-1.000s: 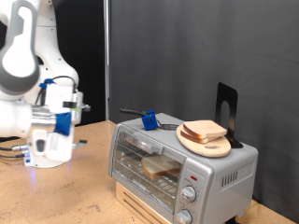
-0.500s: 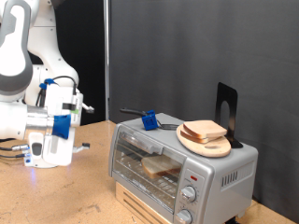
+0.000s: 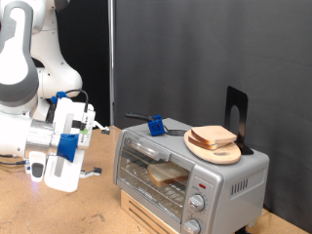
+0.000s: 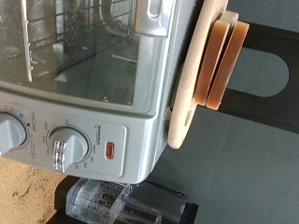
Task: Make a piece of toast with the oven
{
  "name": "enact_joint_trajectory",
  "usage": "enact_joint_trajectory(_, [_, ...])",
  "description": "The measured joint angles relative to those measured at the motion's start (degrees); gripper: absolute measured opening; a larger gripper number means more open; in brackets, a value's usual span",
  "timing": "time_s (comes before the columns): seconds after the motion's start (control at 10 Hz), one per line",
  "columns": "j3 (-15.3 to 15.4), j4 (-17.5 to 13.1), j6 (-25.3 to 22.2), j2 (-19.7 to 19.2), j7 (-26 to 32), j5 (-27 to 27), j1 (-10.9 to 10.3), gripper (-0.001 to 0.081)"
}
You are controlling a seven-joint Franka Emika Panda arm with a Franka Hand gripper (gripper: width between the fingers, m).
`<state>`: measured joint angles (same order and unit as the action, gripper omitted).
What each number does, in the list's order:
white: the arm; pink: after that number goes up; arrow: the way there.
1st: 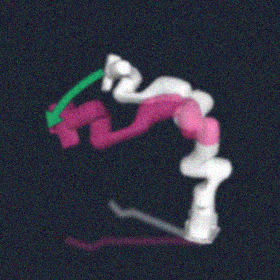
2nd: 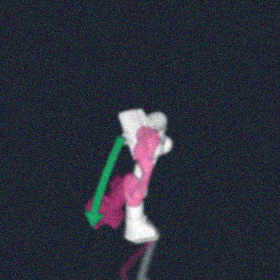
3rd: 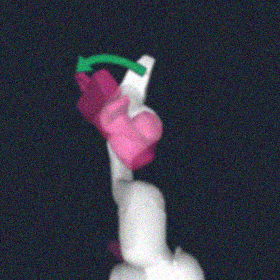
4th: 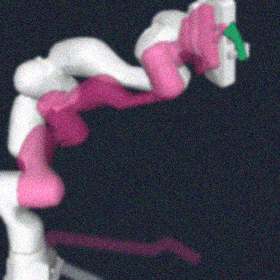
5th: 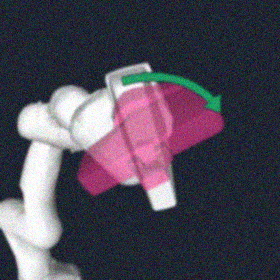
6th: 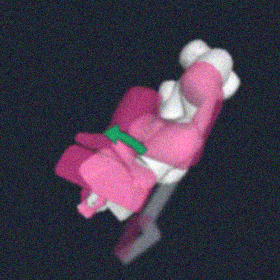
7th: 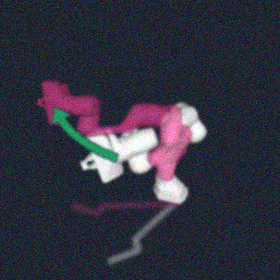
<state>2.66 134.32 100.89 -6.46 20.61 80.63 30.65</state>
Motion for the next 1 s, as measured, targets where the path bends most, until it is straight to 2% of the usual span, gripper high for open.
enact_joint_trajectory(0.1, [-0.23, -0.4, -3.65, -0.04, -1.0, -3.93, 0.22, 0.0808])
enact_joint_trajectory(0.2, [-0.44, -2.02, -7.81, -0.36, -4.69, -8.65, 0.42, 0.0808])
enact_joint_trajectory(0.3, [-0.23, -5.24, -9.94, -1.72, -8.98, -12.86, 0.25, 0.0808])
enact_joint_trajectory(0.4, [0.1, -8.68, -9.71, -3.73, -13.78, -15.37, -0.28, 0.0808])
enact_joint_trajectory(0.5, [0.46, -10.63, -4.86, -5.35, -16.64, -14.83, -1.11, 0.0808])
enact_joint_trajectory(0.6, [0.73, -11.08, -1.16, -6.02, -18.09, -14.45, -1.94, 0.0808])
enact_joint_trajectory(0.8, [0.7, -11.07, -4.23, -6.05, -17.76, -13.73, -1.56, 0.0808])
enact_joint_trajectory(0.9, [0.87, -11.22, -3.67, -6.27, -18.27, -11.08, -1.57, 0.0808])
enact_joint_trajectory(1.0, [1.32, -12.1, -1.12, -7.21, -18.63, -8.12, -1.93, 0.0808])
